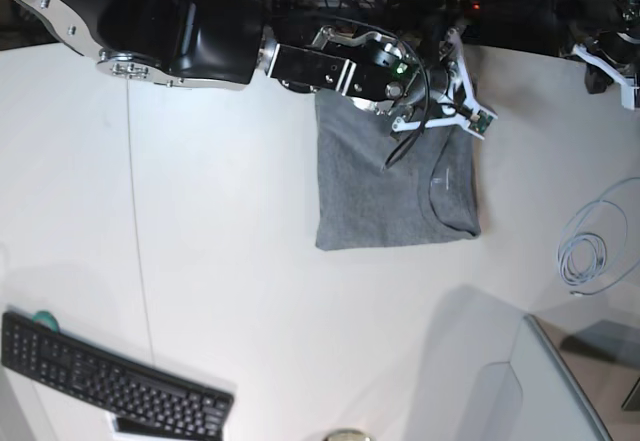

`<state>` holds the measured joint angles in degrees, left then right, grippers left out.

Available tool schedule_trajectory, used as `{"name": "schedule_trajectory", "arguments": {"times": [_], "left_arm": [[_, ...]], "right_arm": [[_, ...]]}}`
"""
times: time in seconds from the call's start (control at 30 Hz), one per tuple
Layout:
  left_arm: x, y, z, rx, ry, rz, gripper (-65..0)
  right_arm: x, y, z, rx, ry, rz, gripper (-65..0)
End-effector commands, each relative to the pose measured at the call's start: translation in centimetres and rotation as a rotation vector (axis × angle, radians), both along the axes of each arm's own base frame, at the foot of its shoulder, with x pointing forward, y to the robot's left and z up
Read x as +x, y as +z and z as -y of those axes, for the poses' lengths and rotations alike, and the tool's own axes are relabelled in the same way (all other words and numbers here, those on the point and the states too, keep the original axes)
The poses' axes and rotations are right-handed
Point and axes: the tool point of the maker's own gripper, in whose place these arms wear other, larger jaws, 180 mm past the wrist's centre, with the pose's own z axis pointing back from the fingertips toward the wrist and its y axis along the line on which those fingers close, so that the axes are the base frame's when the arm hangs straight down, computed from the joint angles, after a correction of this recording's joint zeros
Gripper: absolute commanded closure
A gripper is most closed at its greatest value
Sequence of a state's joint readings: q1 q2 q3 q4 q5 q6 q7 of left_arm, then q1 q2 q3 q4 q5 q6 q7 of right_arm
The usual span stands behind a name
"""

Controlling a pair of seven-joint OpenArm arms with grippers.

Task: Layout the t-shirt on the table in an organized manner, then fold the t-shirt properly
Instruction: 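Grasp the folded t-shirt corners with both grippers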

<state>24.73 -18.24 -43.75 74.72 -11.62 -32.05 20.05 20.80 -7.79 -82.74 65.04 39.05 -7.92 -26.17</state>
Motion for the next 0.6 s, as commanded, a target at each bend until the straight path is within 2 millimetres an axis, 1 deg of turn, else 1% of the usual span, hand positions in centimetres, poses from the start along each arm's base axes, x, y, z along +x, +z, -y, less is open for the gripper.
{"name": "schedule_trajectory", "arguments": {"times": [0.0, 0.07, 0.13, 0.2, 0.23, 0.33, 0.37, 0.4, 0.47, 0.53, 0.57], "left_arm": [[1.3, 1.6, -0.1, 0.023, -0.016, 0.058, 0.0], [2.1, 2.2, 1.4, 0.015, -0.032, 0.093, 0.0], [3.0, 2.9, 3.2, 0.006, -0.055, 0.135, 0.0], [3.9, 3.9, 5.2, 0.002, -0.092, 0.171, 0.0], [3.9, 4.5, 6.0, 0.006, -0.106, 0.187, 0.0], [3.5, 5.1, 8.3, -0.009, -0.122, 0.209, 0.0], [3.3, 5.0, 9.2, -0.024, -0.124, 0.212, 0.0], [3.3, 4.8, 10.5, -0.049, -0.151, 0.214, 0.0], [2.5, 3.9, 13.3, -0.11, -0.233, 0.189, 0.0], [2.2, 3.3, 15.9, -0.169, -0.292, 0.178, 0.0], [2.2, 3.1, 16.3, -0.181, -0.29, 0.181, 0.0]], "right_arm": [[0.2, 2.0, -1.7, 0.065, 0.021, 0.025, 0.0], [-0.2, 3.2, -2.3, 0.094, 0.037, 0.03, 0.0], [0.1, 4.7, -2.5, 0.128, 0.032, 0.034, 0.0], [2.0, 5.8, -1.0, 0.142, -0.029, 0.016, 0.0], [3.0, 6.8, -0.2, 0.163, -0.071, 0.003, 0.0], [4.7, 8.6, 2.8, 0.213, -0.185, -0.041, 0.0], [5.1, 9.2, 3.8, 0.233, -0.224, -0.054, 0.0], [5.6, 9.8, 4.8, 0.258, -0.265, -0.061, 0.0], [6.7, 10.6, 7.0, 0.292, -0.344, -0.062, 0.0], [7.9, 10.9, 9.6, 0.308, -0.427, -0.056, 0.0], [8.2, 10.6, 10.7, 0.307, -0.463, -0.062, 0.0]]}}
